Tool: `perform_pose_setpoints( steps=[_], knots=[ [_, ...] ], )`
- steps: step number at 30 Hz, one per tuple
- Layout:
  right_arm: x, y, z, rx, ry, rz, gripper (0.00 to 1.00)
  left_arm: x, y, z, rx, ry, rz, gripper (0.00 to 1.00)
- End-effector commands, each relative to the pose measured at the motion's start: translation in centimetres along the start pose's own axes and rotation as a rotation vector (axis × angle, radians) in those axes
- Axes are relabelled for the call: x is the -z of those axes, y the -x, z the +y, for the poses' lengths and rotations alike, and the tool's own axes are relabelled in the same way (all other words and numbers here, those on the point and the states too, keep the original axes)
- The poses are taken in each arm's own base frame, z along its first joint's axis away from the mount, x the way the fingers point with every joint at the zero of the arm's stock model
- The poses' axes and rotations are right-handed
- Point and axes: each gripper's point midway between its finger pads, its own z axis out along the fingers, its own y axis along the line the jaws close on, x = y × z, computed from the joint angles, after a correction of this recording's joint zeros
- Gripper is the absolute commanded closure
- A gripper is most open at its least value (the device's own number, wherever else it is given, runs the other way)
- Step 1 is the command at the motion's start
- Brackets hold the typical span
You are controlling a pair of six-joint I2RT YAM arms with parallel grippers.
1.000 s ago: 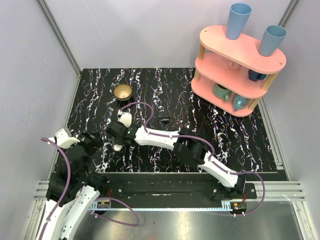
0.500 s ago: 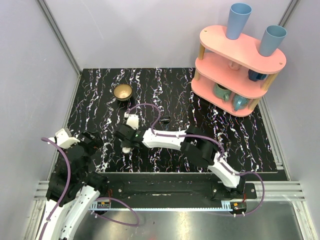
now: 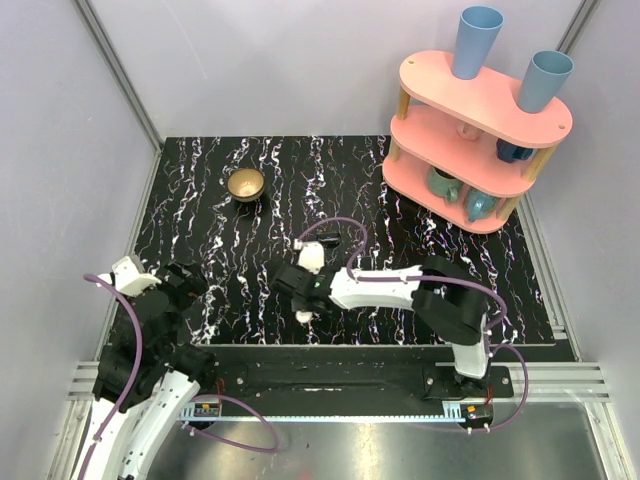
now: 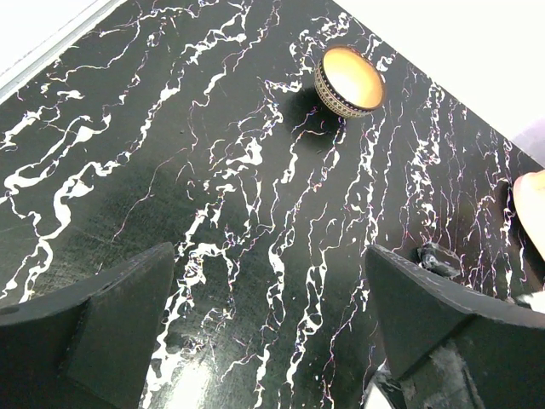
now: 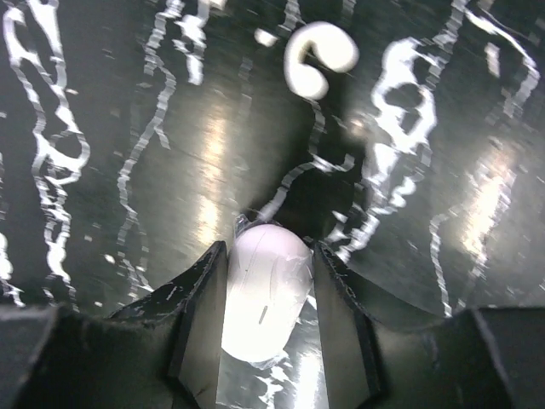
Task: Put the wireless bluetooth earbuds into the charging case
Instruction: Move the charging case to the center of the board, then adjust the charging case at the center of the board.
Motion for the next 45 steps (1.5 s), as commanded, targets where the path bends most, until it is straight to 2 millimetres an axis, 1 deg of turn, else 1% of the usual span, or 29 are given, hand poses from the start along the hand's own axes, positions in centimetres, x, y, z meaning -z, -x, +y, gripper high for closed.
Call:
perform_pose_setpoints(
  steps=[1,2,3,4,5,6,7,9,10,11,12,14,16,20,21,23,24,26,27,30,32,36,38,40,41,42,43,44,45],
  knots=[
    [1.5,-1.0,-5.0,-0.06,-0.108,-0.006,0.53,-0.5,0.1,-1.0,-0.011,-0.03,0.002,0.01],
    [1.7,-1.1,-5.6,-0.08,-0.114,-0.004,0.53,-0.5,0.1,-1.1,-0.01,-0.031,0.004,0.01],
    [1.6,-1.9,-7.0,-0.108,-0.144,0.013,0.52,-0.5,0.0,-1.2,-0.011,-0.035,0.006,0.01],
    [2.1,-1.5,-7.5,-0.139,-0.141,0.006,0.52,-0.6,0.0,-1.2,-0.016,-0.033,0.009,0.01],
    [2.1,-1.3,-8.2,-0.173,-0.153,0.005,0.52,-0.7,-0.1,-1.2,-0.017,-0.033,0.011,0.01],
    [2.0,-1.7,-9.3,-0.216,-0.173,0.011,0.52,-0.7,-0.1,-1.3,-0.017,-0.036,0.012,0.01],
    [2.5,-1.4,-9.6,-0.246,-0.165,0.005,0.5,-0.8,-0.2,-1.3,-0.021,-0.036,0.015,0.01],
    [2.6,-1.2,-10.5,-0.305,-0.185,-0.013,0.48,-0.9,-0.3,-1.4,-0.02,-0.04,0.018,0.01],
    [3.0,-0.8,-10.5,-0.333,-0.175,-0.023,0.46,-0.9,-0.4,-1.4,-0.023,-0.038,0.02,0.01],
    [3.1,-0.7,-10.4,-0.352,-0.17,-0.023,0.34,-0.9,-0.4,-1.5,-0.02,-0.041,0.019,0.01],
    [3.4,-0.4,-10.1,-0.374,-0.155,-0.021,0.29,-1.0,-0.4,-1.5,-0.024,-0.042,0.02,0.01],
    [3.7,-0.2,-9.7,-0.37,-0.138,-0.014,0.23,-1.0,-0.4,-1.5,-0.029,-0.039,0.023,0.01],
    [4.2,0.5,-9.4,-0.359,-0.125,-0.031,0.17,-0.9,-0.3,-1.5,-0.027,-0.042,0.02,0.01],
    [6.0,2.7,-10.3,-0.313,-0.124,-0.112,0.13,-1.0,-0.4,-1.4,-0.03,-0.039,0.022,0.01],
    [6.9,3.6,-10.5,-0.289,-0.112,-0.145,0.12,-1.0,-0.5,-1.5,-0.032,-0.039,0.024,0.01],
    [7.8,4.2,-10.3,-0.232,-0.069,-0.16,0.12,-1.1,-0.5,-1.4,-0.035,-0.037,0.025,0.01],
    [8.5,4.4,-10.3,-0.218,-0.042,-0.164,0.12,-1.1,-0.6,-1.5,-0.036,-0.037,0.029,0.01],
    [8.8,3.6,-10.4,-0.204,-0.018,-0.138,0.12,-1.2,-0.6,-1.6,-0.04,-0.039,0.029,0.01],
    [9.3,3.1,-10.1,-0.215,0.016,-0.107,0.12,-1.3,-0.7,-1.6,-0.042,-0.04,0.033,0.01],
    [9.4,1.1,-10.1,-0.265,0.05,-0.039,0.02,-1.3,-0.7,-1.6,-0.047,-0.039,0.031,0.01],
    [8.8,-0.1,-10.5,-0.297,0.056,-0.013,0.0,-1.2,-0.5,-1.5,-0.041,-0.04,0.022,0.01],
    [8.4,-1.2,-9.4,-0.329,0.132,0.023,0.01,-0.8,-0.1,-1.4,-0.019,-0.051,-0.005,0.01],
    [8.2,-1.0,-8.7,-0.329,0.164,0.025,0.01,-0.8,0.0,-1.4,-0.016,-0.055,-0.011,0.01],
    [7.8,-1.5,-8.1,-0.307,0.176,0.049,0.02,-0.7,0.1,-1.4,-0.012,-0.063,-0.017,0.01],
    [7.6,-1.2,-7.4,-0.303,0.198,0.047,0.02,-0.7,0.1,-1.5,-0.012,-0.067,-0.017,0.01],
    [7.1,-1.8,-7.0,-0.282,0.203,0.075,0.02,-0.6,0.0,-1.5,-0.012,-0.071,-0.014,0.01],
    [6.9,-1.9,-6.7,-0.274,0.207,0.085,0.02,-0.6,0.1,-1.6,-0.01,-0.074,-0.016,0.01],
    [6.9,-1.6,-5.7,-0.271,0.233,0.089,0.02,-0.6,0.0,-1.6,-0.011,-0.073,-0.015,0.01],
    [6.3,-2.4,-5.3,-0.253,0.234,0.128,0.02,-0.6,0.1,-1.6,-0.012,-0.073,-0.015,0.01]
  ],
)
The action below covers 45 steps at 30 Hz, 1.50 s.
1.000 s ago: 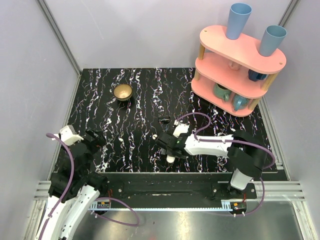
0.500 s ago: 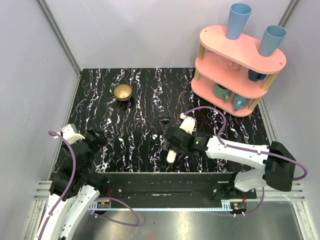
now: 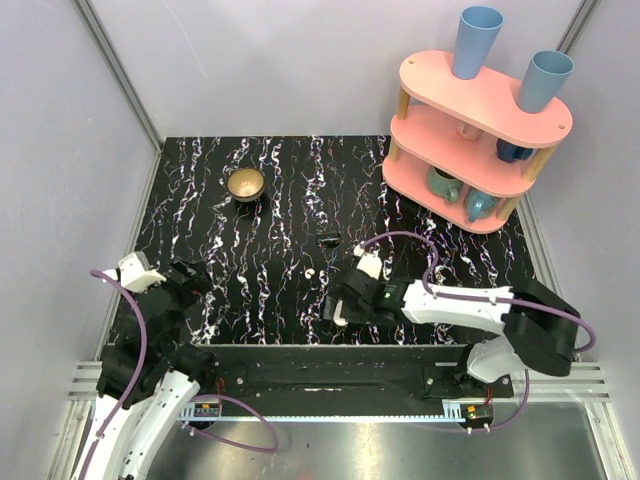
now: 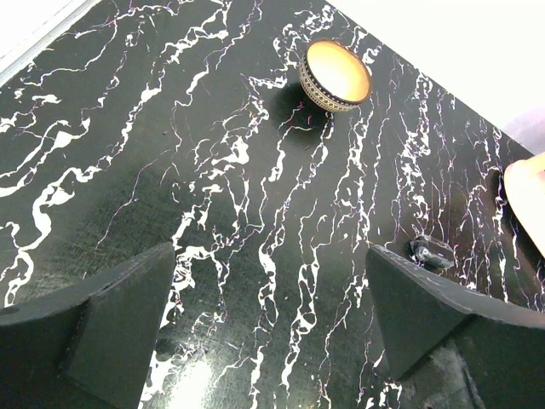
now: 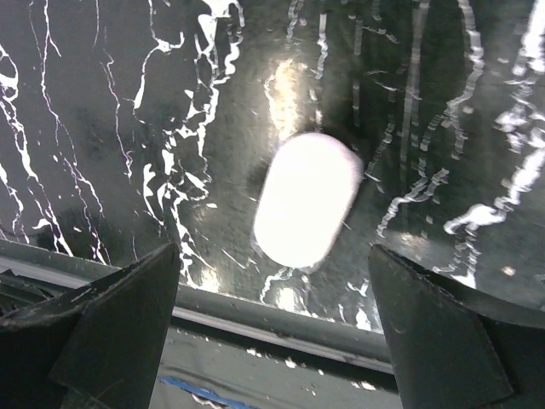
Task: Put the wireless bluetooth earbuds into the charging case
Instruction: Adjust the charging case at the center of the board, then pick up the charging case from the center of the board.
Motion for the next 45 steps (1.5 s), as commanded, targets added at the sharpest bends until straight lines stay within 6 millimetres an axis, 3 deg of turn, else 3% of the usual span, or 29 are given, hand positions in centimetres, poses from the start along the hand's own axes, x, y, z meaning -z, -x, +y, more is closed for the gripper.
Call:
perform_pose_setpoints(
  steps=[1,9,15,19,21,24,25,26,28,29,32,34,42,45],
  knots=[
    [-1.1,-0.5,4.0,0.022,0.109,0.071,0.02,-0.1,0.5,-0.6,0.002,-0.03,-0.024,0.01],
    [-2.6,-2.1,6.1,0.033,0.158,0.162,0.04,-0.1,0.6,-0.6,0.002,-0.031,-0.026,0.01],
    [-2.8,-1.8,8.2,0.096,0.219,0.17,0.07,-0.2,0.5,-0.7,-0.002,-0.03,-0.019,0.01],
    [-0.6,-1.8,10.2,0.294,0.359,0.182,0.11,-0.2,0.5,-0.7,-0.003,-0.032,-0.022,0.01],
    [1.3,-0.9,10.4,0.439,0.423,0.135,0.11,-0.2,0.4,-0.9,-0.013,-0.043,-0.02,0.01],
    [4.3,1.0,9.7,0.657,0.463,0.032,0.08,-0.3,0.2,-1.2,-0.024,-0.062,-0.012,0.01],
    [4.6,1.4,8.5,0.71,0.425,0.014,0.06,-0.3,0.4,-1.5,-0.025,-0.074,-0.015,0.01],
    [5.3,3.6,7.7,0.799,0.375,-0.095,0.04,-0.3,0.2,-1.6,-0.028,-0.083,-0.011,0.01],
    [5.1,4.7,5.4,0.911,0.304,-0.169,0.0,-0.5,0.1,-1.9,-0.032,-0.094,-0.008,0.01],
    [5.7,6.3,4.6,1.026,0.267,-0.262,0.0,-0.5,-0.1,-2.1,-0.039,-0.107,0.0,0.01],
    [4.7,7.1,2.8,1.257,0.252,-0.344,0.0,-0.7,-0.4,-2.7,-0.057,-0.143,0.005,0.01],
    [4.2,7.4,2.2,1.283,0.26,-0.329,0.0,-0.8,-0.5,-3.0,-0.065,-0.157,0.006,0.01],
    [2.5,6.0,1.6,1.318,0.588,-0.149,0.0,-1.1,-1.3,-3.7,-0.101,-0.184,0.05,0.01],
    [2.6,5.0,2.4,1.343,0.705,-0.111,0.01,-1.2,-1.5,-3.9,-0.105,-0.189,0.056,0.01]
  ],
)
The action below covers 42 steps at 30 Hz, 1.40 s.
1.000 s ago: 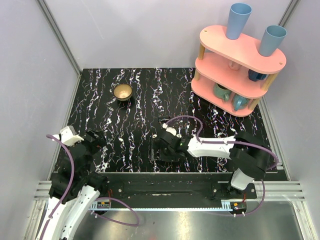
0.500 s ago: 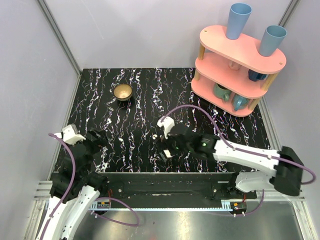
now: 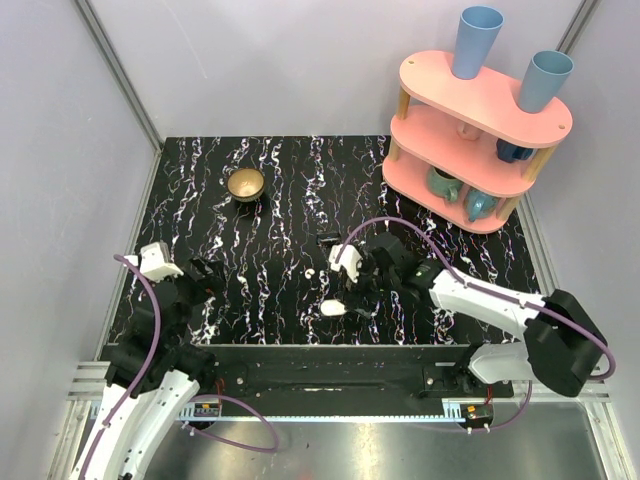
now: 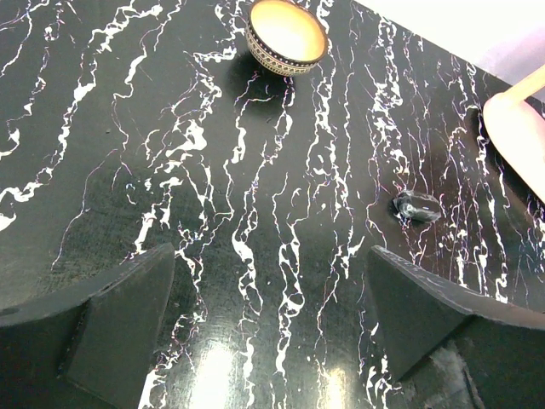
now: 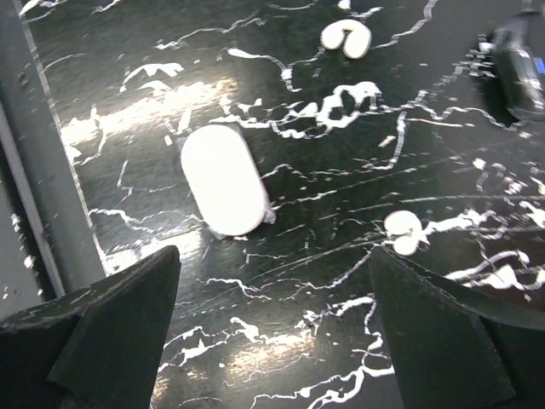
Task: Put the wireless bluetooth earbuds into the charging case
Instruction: Pick up the charging case from the center of the board.
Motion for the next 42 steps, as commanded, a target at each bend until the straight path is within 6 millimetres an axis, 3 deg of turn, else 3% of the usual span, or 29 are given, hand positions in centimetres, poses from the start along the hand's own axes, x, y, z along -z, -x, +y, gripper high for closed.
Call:
perform_pose_setpoints(
  steps=[1,11,20,29,36,42],
  knots=[
    [-0.4,3.0,2.6,0.135,0.244,-0.137,0.02,-0.3,0.6,-1.1,-0.011,-0.05,-0.017,0.01],
    [-2.1,2.7,3.2,0.2,0.327,-0.134,0.06,-0.2,0.7,-1.1,-0.006,-0.052,-0.027,0.01],
    [-4.7,0.2,2.0,0.217,0.31,-0.041,0.14,-0.3,0.6,-1.2,-0.013,-0.053,-0.019,0.01],
    [-6.5,-0.4,1.3,0.203,0.286,-0.032,0.23,-0.4,0.6,-1.2,-0.016,-0.051,-0.015,0.01],
    [-7.1,-1.3,1.0,0.172,0.268,0.003,0.33,-0.4,0.6,-1.2,-0.019,-0.053,-0.016,0.01],
    [-7.5,-1.5,0.4,0.142,0.235,0.023,0.5,-0.4,0.5,-1.1,-0.018,-0.05,-0.014,0.01]
  ],
)
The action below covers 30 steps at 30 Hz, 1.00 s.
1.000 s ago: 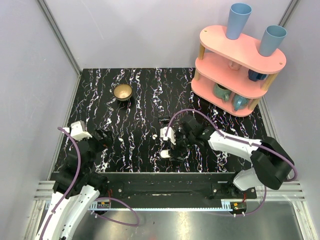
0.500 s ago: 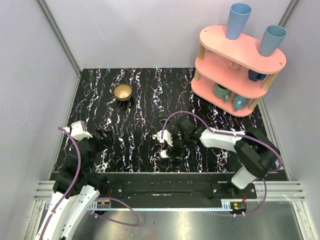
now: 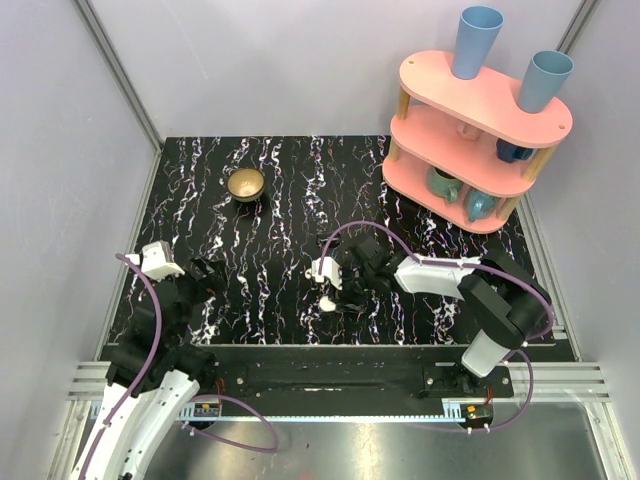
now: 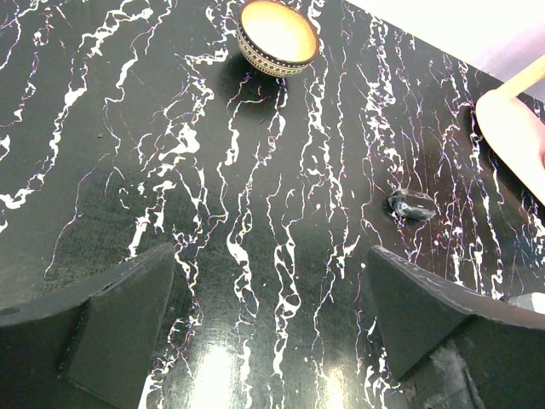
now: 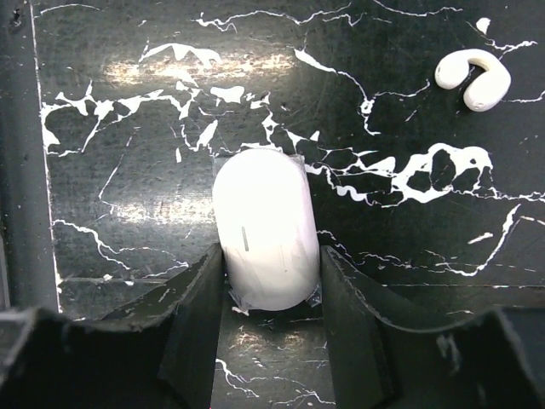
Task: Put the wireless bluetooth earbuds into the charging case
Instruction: Pick up the charging case from the center of the board, then pass from the right arm to the left
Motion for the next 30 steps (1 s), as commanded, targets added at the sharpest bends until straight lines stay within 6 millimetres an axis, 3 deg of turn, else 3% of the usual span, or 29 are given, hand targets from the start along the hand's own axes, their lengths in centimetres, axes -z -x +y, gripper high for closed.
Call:
perform_pose_setpoints(
  steps=[1,7,9,14,15,20,24,25,30],
  knots=[
    [-0.3,1.1,-1.8,-0.009,-0.055,-0.014,0.5,-0.3,0.6,-0.6,-0.006,-0.022,-0.019,0.01],
    [0.3,2.6,-1.8,-0.028,-0.056,-0.061,0.66,-0.2,0.6,-1.2,-0.011,-0.059,-0.021,0.01],
    [1.0,4.2,-1.6,-0.028,-0.062,-0.111,0.74,-0.1,0.9,-1.7,-0.004,-0.088,-0.035,0.01],
    [3.6,8.1,-0.9,0.016,-0.126,-0.24,0.78,0.3,1.2,-3.2,-0.009,-0.183,-0.056,0.01],
    [4.9,9.4,-0.9,0.038,-0.166,-0.273,0.78,0.3,1.2,-3.5,0.0,-0.196,-0.056,0.01],
    [7.5,12.8,-0.1,0.084,-0.292,-0.339,0.8,1.7,1.6,-9.3,0.047,-0.5,-0.03,0.01],
    [10.4,15.1,-0.9,0.104,-0.481,-0.388,0.82,3.3,1.3,-14.0,0.091,-0.763,0.035,0.03],
    [10.8,15.7,-1.0,0.11,-0.51,-0.402,0.82,3.8,2.2,-15.0,0.102,-0.819,0.014,0.04],
    [12.9,17.2,-1.7,0.11,-0.657,-0.419,0.83,4.9,2.4,-17.7,0.07,-0.976,0.064,0.07]
  ],
)
